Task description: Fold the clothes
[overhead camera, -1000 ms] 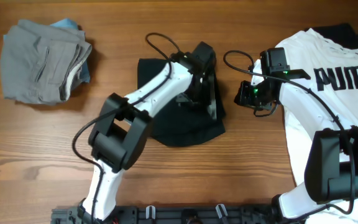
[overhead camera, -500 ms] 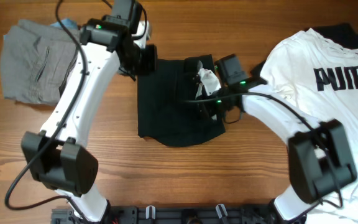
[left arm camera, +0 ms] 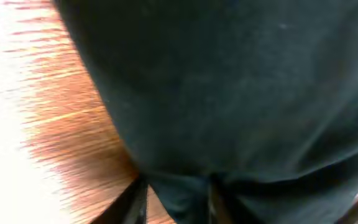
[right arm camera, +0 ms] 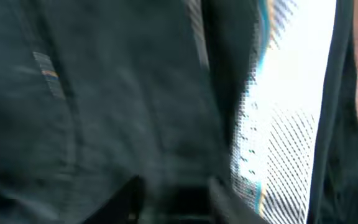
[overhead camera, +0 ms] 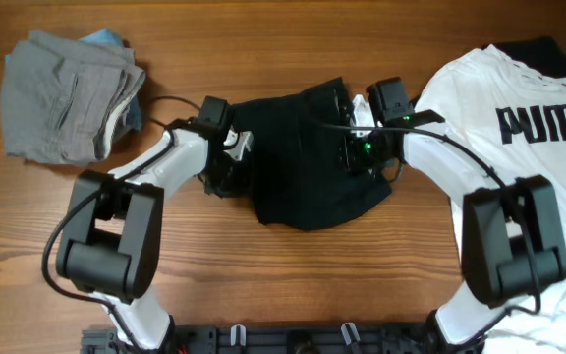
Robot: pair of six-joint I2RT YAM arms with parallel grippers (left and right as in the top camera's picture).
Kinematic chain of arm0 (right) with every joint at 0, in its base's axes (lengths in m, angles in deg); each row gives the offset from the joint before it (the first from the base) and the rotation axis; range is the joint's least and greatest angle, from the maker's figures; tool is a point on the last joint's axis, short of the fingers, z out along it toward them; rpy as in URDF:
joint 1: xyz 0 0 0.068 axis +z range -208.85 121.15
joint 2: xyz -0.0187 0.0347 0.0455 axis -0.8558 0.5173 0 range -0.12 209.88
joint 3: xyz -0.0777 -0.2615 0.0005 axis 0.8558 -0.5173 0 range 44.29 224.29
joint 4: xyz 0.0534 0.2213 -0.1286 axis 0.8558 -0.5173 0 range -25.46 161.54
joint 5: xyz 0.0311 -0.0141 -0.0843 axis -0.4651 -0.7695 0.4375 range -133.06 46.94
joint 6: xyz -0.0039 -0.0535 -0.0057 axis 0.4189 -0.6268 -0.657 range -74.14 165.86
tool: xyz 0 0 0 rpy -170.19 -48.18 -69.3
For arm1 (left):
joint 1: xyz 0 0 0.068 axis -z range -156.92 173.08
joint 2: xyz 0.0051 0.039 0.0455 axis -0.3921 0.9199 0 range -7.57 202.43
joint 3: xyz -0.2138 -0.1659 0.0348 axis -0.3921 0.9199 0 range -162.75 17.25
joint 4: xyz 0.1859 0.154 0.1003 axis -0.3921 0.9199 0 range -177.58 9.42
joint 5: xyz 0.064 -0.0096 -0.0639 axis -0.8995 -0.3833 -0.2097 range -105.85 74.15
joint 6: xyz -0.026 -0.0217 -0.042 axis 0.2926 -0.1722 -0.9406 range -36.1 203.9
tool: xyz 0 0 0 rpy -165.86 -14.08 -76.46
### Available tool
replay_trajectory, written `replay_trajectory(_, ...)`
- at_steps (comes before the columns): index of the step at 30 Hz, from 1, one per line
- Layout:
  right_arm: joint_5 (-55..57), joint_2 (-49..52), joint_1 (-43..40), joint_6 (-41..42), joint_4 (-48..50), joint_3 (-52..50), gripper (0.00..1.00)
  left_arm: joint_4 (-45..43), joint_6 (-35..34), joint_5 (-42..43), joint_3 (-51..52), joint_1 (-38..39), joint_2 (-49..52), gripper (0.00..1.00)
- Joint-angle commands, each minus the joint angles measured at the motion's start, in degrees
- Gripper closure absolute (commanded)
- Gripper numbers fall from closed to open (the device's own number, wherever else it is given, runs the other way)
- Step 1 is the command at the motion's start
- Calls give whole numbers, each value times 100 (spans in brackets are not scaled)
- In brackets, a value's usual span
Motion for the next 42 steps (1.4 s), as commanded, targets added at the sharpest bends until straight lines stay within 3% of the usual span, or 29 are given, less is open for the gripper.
replay_trajectory(1, -289, -234, 22, -291, 485, -55, 82, -31, 24, 90, 201, 39, 59, 59)
replay_trajectory(2, -166, -192, 22, -236, 636, -72, 87, -76, 22, 103, 201, 37, 59, 55)
replay_trajectory(3, 533, -57, 22, 341, 708, -72, 94, -125, 24, 299, 201, 37, 59, 54)
replay_trajectory(5, 1370, 214, 9, 1073, 649, -74, 96, -72, 22, 396, 190, 20, 55, 69)
replay_trajectory(6, 1447, 354, 9, 1110, 651, -74, 96, 26, 24, 485, 140, -17, 35, 70)
replay_trajectory(8, 1451, 835, 4, 1274, 649, -72, 96, 444, 68, 946, -101, -151, -105, 53)
replay_trajectory(12, 1449, 1110, -17, 1639, 339, -72, 96, 625, 63, 1086, -219, -251, -708, 46)
replay_trajectory(15, 1381, 984, -24, 1300, -31, -68, 96, 796, 61, 1307, -219, -234, -988, 59)
replay_trajectory(16, 1357, 852, -22, 1062, -85, -68, 96, 868, 59, 1353, -216, -170, -1038, 71)
replay_trajectory(17, 1360, 612, -22, 946, -140, -66, 96, 872, 57, 1351, -210, -44, -1023, 89)
replay_trajectory(18, 1362, 380, -22, 907, -184, -66, 96, 844, -7, 1351, -197, 90, -977, 96)
replay_trajectory(21, 1364, -461, -26, 907, -260, -66, 92, 782, -393, 1167, -72, 603, -787, 96)
replay_trajectory(24, 1327, -1073, -26, 901, -317, -66, 84, 697, -955, 273, 358, 1012, -638, 96)
replay_trajectory(28, 599, -1270, -24, 258, -310, -68, 84, 85, -2059, -286, 997, 835, -413, 95)
replay_trajectory(31, -332, -1167, 24, -651, -87, -68, 84, -262, -2435, -787, 1088, 358, -369, 96)
replay_trajectory(34, -295, -1025, 76, -894, 599, -70, 83, -1596, -2518, -765, 1084, -273, -369, 96)
replay_trajectory(38, 92, -529, 76, -859, 1746, -70, 77, -4325, -2494, 240, 997, -1047, -372, 96)
replay_trajectory(40, 809, -107, 74, -577, 1845, -70, 77, -4774, -2498, 898, 651, -1414, -372, 96)
replay_trajectory(42, 2026, 498, 24, 205, 1628, -68, 79, -4358, -2216, 1729, 234, -1727, -402, 93)
